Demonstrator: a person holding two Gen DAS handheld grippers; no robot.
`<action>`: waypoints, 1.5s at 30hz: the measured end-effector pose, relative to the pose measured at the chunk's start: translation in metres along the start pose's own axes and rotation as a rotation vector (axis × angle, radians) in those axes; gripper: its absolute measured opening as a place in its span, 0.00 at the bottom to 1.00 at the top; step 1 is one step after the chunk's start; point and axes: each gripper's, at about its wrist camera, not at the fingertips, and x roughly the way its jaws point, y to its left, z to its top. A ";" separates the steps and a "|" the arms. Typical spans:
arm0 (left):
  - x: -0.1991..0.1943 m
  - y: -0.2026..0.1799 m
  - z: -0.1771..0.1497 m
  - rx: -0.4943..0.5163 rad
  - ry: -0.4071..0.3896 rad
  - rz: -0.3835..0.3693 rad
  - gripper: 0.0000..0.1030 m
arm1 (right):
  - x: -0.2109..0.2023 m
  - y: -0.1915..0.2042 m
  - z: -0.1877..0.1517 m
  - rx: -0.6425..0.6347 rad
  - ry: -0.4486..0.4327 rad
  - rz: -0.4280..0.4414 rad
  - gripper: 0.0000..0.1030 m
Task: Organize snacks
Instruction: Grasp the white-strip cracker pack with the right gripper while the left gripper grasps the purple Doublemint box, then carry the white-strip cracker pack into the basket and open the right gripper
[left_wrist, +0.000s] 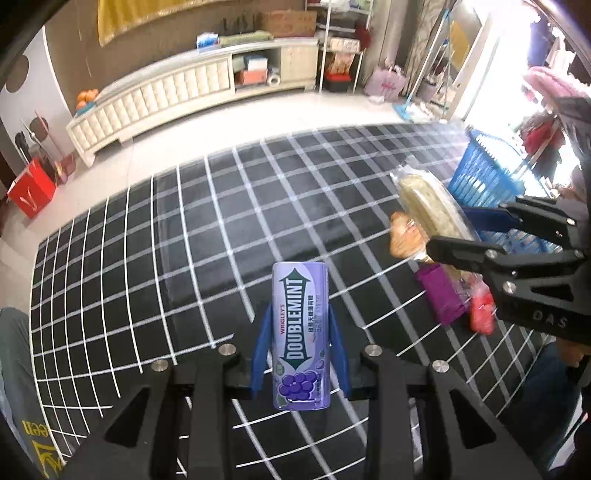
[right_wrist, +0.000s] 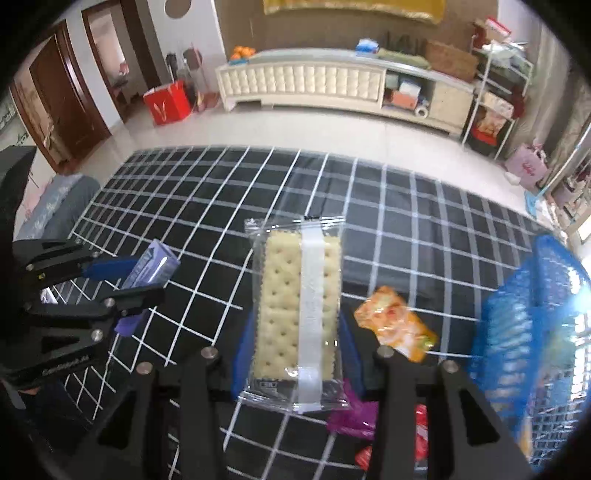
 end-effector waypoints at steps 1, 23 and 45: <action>-0.005 -0.006 0.005 0.008 -0.007 -0.002 0.27 | -0.011 -0.003 -0.001 0.001 -0.011 -0.007 0.46; -0.027 -0.184 0.081 0.206 -0.080 -0.105 0.27 | -0.132 -0.152 -0.040 0.199 -0.132 -0.157 0.47; 0.000 -0.266 0.072 0.285 -0.018 -0.136 0.27 | -0.094 -0.226 -0.115 0.370 0.071 -0.155 0.50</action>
